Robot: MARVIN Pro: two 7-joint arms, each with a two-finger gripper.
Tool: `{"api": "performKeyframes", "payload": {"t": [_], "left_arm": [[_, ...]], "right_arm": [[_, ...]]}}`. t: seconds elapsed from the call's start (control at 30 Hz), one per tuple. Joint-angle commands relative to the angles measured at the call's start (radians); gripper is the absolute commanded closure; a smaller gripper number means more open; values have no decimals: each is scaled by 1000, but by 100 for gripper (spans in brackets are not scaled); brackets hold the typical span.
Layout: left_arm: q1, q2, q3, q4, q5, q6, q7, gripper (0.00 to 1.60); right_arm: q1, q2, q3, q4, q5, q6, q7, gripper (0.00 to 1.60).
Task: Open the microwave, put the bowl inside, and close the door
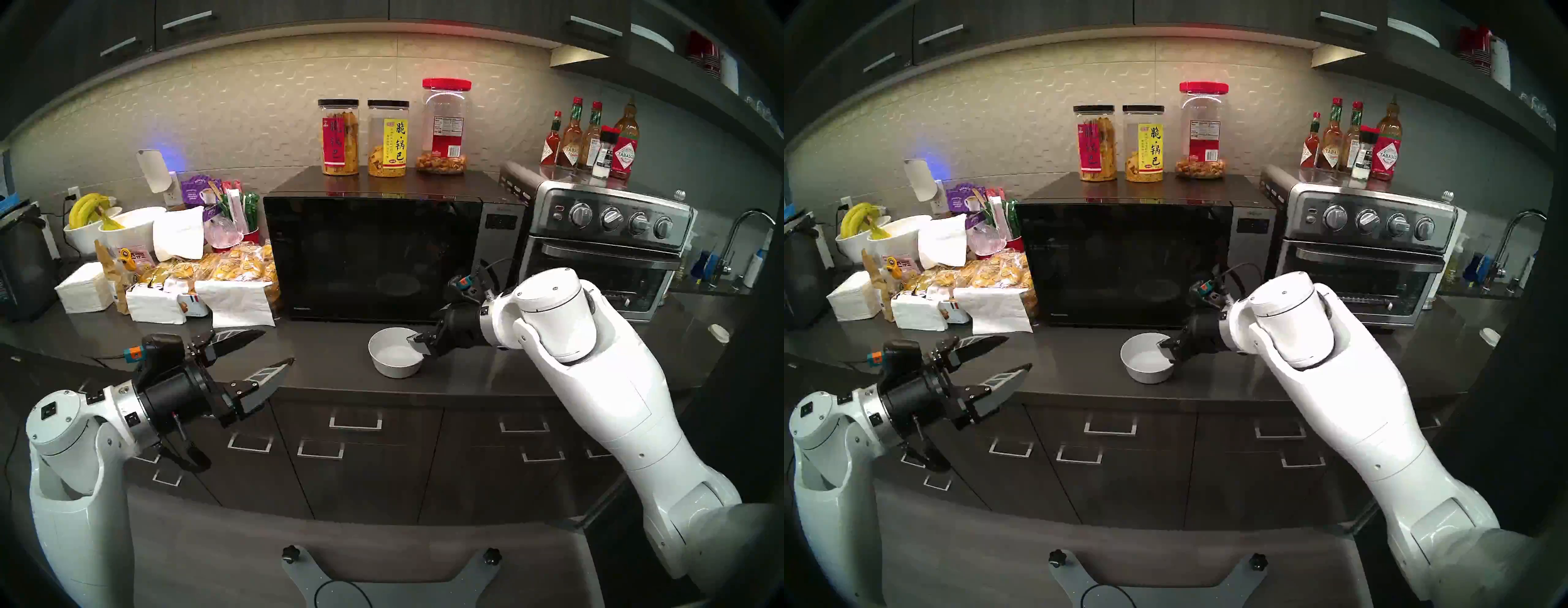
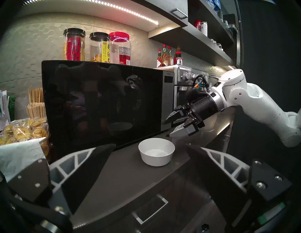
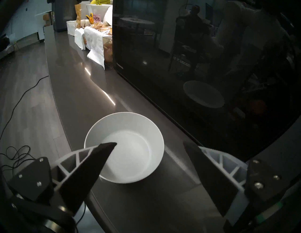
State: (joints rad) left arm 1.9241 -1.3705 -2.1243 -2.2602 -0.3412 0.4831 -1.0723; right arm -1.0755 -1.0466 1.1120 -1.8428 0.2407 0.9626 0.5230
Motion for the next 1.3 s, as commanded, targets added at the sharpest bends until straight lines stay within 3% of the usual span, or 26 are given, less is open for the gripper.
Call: {"api": "performKeyframes", "payload": {"t": [0.0, 1.03, 1.27], "left_arm": [[-2, 2, 1, -11, -2, 2, -2, 0], [-3, 0, 1, -11, 0, 3, -4, 0], [-3, -1, 1, -11, 1, 3, -5, 0]], "right_arm": [[39, -12, 5, 6, 41, -3, -21, 0], [84, 48, -66, 9, 221, -3, -158, 0], [96, 29, -85, 23, 257, -3, -246, 0]]}}
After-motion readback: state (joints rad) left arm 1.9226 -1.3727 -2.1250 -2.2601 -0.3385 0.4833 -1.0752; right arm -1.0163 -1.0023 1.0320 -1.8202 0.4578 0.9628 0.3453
